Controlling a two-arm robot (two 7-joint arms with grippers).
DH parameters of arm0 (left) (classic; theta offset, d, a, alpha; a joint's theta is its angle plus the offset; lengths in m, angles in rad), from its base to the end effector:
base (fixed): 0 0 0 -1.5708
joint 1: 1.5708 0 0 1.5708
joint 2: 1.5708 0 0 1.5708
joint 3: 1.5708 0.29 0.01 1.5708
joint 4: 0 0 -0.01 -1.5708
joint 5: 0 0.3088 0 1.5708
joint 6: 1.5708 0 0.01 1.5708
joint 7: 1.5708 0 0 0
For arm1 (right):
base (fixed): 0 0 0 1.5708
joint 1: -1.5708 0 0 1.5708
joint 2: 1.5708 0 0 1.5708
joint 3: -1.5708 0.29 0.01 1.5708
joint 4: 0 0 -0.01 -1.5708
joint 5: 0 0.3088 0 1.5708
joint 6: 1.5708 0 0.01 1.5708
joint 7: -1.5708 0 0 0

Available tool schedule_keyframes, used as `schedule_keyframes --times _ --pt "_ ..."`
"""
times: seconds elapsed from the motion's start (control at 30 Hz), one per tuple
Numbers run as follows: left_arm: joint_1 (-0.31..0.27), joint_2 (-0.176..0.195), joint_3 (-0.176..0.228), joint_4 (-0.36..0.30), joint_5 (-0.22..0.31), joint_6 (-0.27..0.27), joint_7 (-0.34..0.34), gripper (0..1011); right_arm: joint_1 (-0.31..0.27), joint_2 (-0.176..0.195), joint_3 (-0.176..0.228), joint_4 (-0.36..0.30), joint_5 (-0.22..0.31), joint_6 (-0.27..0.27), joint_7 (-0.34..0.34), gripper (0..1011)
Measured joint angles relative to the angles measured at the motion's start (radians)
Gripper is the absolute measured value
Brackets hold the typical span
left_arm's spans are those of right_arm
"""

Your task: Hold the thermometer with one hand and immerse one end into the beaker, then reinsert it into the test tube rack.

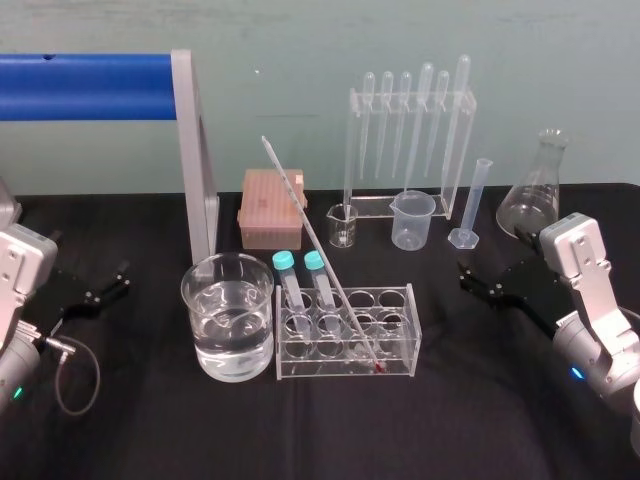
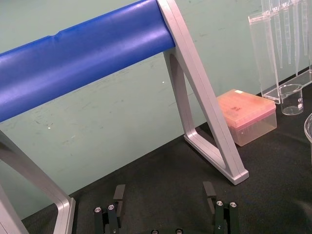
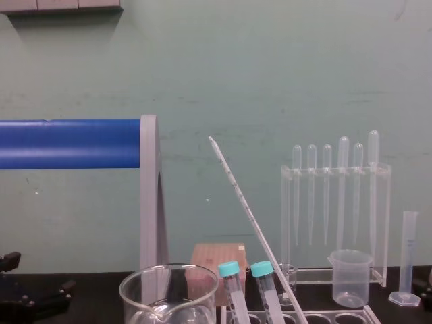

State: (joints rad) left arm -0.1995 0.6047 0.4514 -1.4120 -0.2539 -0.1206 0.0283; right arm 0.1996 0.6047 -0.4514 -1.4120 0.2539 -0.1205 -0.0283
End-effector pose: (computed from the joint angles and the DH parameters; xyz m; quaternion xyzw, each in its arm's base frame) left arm 0.3581 0.0827 -0.3023 0.1415 -0.1325 0.5799 0.7913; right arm 0.3581 -0.0827 -0.3022 -0.1415 -0.1325 -0.5799 0.7913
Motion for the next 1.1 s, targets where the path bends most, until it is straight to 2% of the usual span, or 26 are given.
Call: schedule_keyframes --times 1.1 --pt "0.0 0.0 0.0 0.0 0.0 0.0 0.0 1008 0.0 0.0 0.0 0.0 0.0 0.0 0.0 1003"
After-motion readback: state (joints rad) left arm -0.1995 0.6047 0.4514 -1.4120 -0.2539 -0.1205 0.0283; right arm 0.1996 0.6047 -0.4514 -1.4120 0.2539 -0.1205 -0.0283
